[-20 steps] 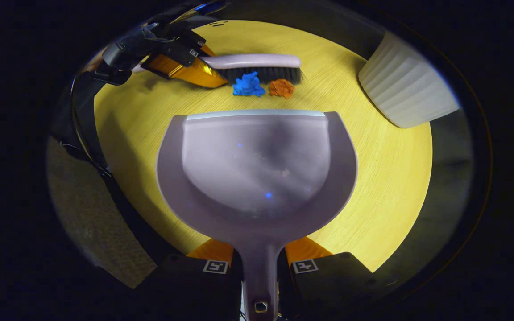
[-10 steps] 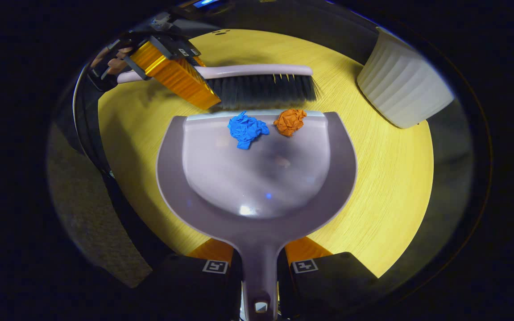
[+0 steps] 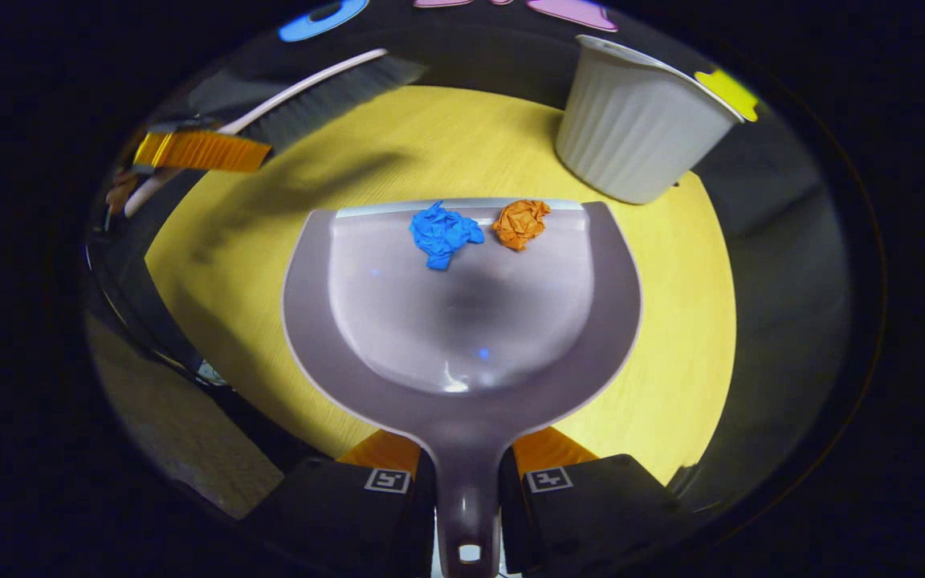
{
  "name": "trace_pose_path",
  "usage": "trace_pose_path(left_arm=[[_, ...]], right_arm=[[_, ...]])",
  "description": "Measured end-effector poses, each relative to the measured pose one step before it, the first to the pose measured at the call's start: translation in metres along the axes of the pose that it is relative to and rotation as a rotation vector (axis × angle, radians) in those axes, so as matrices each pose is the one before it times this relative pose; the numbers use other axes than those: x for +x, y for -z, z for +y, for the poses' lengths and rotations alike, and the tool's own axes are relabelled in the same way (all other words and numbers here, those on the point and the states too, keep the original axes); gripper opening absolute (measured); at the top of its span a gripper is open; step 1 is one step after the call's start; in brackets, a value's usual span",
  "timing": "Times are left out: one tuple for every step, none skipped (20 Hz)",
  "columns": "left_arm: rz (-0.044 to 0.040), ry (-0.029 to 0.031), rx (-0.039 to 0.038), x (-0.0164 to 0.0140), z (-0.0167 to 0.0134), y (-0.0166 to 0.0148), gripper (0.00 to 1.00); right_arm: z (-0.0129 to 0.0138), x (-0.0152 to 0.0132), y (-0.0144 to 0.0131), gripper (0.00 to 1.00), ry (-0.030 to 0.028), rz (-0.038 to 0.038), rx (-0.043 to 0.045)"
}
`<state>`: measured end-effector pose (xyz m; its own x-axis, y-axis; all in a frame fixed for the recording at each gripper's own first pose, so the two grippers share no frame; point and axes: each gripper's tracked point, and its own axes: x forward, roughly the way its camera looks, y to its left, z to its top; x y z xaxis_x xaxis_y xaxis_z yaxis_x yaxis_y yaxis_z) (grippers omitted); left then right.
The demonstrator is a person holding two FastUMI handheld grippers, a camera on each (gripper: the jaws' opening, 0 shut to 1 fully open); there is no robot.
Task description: Pick up the small broom and dustpan from the desktop, sweep the trash into the dustpan with the broom, and then empty the trash into the garbage bin.
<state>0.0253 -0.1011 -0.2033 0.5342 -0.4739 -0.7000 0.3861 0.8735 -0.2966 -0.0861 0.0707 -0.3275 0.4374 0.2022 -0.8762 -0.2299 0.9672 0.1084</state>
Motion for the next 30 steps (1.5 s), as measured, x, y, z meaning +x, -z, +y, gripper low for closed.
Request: trace_pose_path(left_arm=[[-0.00598,-0.01036,-0.01837,-0.00345,0.00449,0.0023,0.28],[-0.0003,-0.0067,-0.0183,-0.00175,0.00537,0.0038,0.28],[0.00107,-0.00823,-0.01094,-0.00271,0.00476,0.00349,0.28],[0.00154,-0.01506,-0.00118,0.00217,0.00443,0.00339,0.28],[0.00499,-0.01299,0.00395,-0.00017,0.00397,0.00534,0.27],[0.00654,-0.009,0.00497,0.00019,0.004,0.00742,0.28],[0.00436,-0.00201,-0.0002,-0.00132,0.00412,0.00551,0.27],[0.0036,0.00517,-0.00806,-0.00031,0.00339,0.00599,0.28],[0.0039,0.01099,-0.01379,-0.00057,0.00034,0.00527,0.28],[0.00405,0.0091,-0.01431,0.00012,0.00021,0.00603,0.28],[0.00328,0.00434,-0.01291,-0.00028,0.00131,0.00624,0.28],[0.00296,0.00046,-0.00693,-0.00132,0.00215,0.00471,0.28],[0.00062,0.00003,-0.00243,-0.00153,0.00306,0.00451,0.28],[-0.00092,0.003,-0.00018,-0.00116,0.00233,0.0045,0.28],[-0.00038,0.00227,-0.00223,-0.00127,0.00187,0.004,0.28],[0.00149,0.00256,-0.00375,-0.00304,0.00178,0.00333,0.27],[0.00069,0.00062,-0.00215,-0.0034,0.00264,0.00265,0.28],[-0.00101,-0.00447,-0.00071,-0.00331,0.00372,0.00336,0.28],[-0.00099,-0.00465,0.00069,-0.00312,0.00285,0.00315,0.27],[0.00092,-0.00448,0.0024,-0.00218,0.00394,0.00548,0.28],[0.00295,-0.00837,0.00157,-0.00165,0.00434,0.00429,0.28],[0.0053,-0.00891,-0.00114,-0.00086,0.00321,0.00429,0.29],[0.0026,-0.00369,-0.00487,-0.00113,0.00229,0.00375,0.28],[0.00108,0.00269,-0.00836,-0.00119,0.00134,0.00229,0.28],[0.00266,0.00405,-0.00847,0.00033,0.00016,0.00322,0.28],[0.00208,0.00151,-0.00461,0.00009,0.0013,0.00183,0.28],[0.00192,-0.00168,0.0027,0.00087,0.00051,0.00139,0.28],[0.00104,-0.00586,0.00687,0.0004,0.00265,0.00047,0.28],[0.00193,-0.00509,0.00634,0.00015,0.003,0.00041,0.28],[0.00172,-0.0006,0.00111,0.0012,0.00167,-0.00005,0.28]], right_arm=[[0.0029,-0.00326,-0.00409,0.37,0.00351,-0.01317,0.02655],[-0.00031,0.00235,0.00199,0.37,0.01148,-0.01235,0.01989],[-0.00097,-0.00324,-0.00073,0.37,0.01699,-0.00655,0.02027],[0.0042,0.00411,0.00339,0.37,0.01977,-0.00163,0.02225],[0.00358,0.00223,0.00026,0.37,0.02175,-0.00197,0.02697],[0.00737,0.00401,0.00088,0.37,0.01721,-0.00693,0.02137],[0.00439,0.00264,-0.00018,0.37,0.01004,-0.01352,0.01488],[-0.00038,0.00304,0.00077,0.37,0.00804,-0.01589,0.01083],[0.00004,0.00242,0.00005,0.37,0.01008,-0.01582,0.00926],[0.00162,0.00167,-0.00082,0.37,0.00584,-0.01611,0.01245],[0.00092,0.00403,-0.0009,0.37,0.00448,-0.01485,0.01515],[0.0004,0.00279,0.00001,0.37,0.00781,-0.00869,0.01526],[-0.00019,0.00323,-0.00199,0.37,0.01598,-0.00706,0.00785],[-0.00149,0.00057,-0.00333,0.37,0.02415,-0.00682,0.00343],[-0.00127,0.0039,-0.00178,0.37,0.02957,0.00019,0.00332],[-0.00199,0.00329,-0.00193,0.37,0.03296,0.00185,-0.00552],[-0.00041,0.00343,-0.00221,0.37,0.03112,-0.00045,-0.00956],[-0.00009,0.00134,-0.00011,0.37,0.02871,0.00913,-0.00743],[0.00173,0.00026,0.00053,0.37,0.02572,0.00878,-0.01347],[-0.00087,-0.00415,-0.00066,0.37,0.02364,0.0091,-0.01525],[0.00108,-0.00164,0.00056,0.37,0.02024,0.01251,-0.01537],[-0.00269,-0.0003,0.00019,0.37,0.02173,0.01415,-0.01772],[-0.0014,-0.00102,-0.00147,0.36,0.02317,0.01137,-0.02478],[-0.00303,-0.00221,-0.00032,0.36,0.01978,0.01272,-0.0362],[-0.00257,-0.00334,-0.0003,0.36,0.02278,0.01682,-0.04609],[-0.00525,-0.00184,-0.00222,0.36,0.02401,0.02016,-0.05425],[-0.00254,-0.00073,-0.00176,0.36,0.02288,0.02341,-0.05805],[-0.00658,-0.00356,-0.00141,0.36,0.02219,0.02677,-0.0626],[-0.00529,-0.00034,-0.00216,0.36,0.02359,0.02965,-0.05827],[-0.00521,-0.00062,-0.00355,0.36,0.02259,0.02578,-0.05153]])
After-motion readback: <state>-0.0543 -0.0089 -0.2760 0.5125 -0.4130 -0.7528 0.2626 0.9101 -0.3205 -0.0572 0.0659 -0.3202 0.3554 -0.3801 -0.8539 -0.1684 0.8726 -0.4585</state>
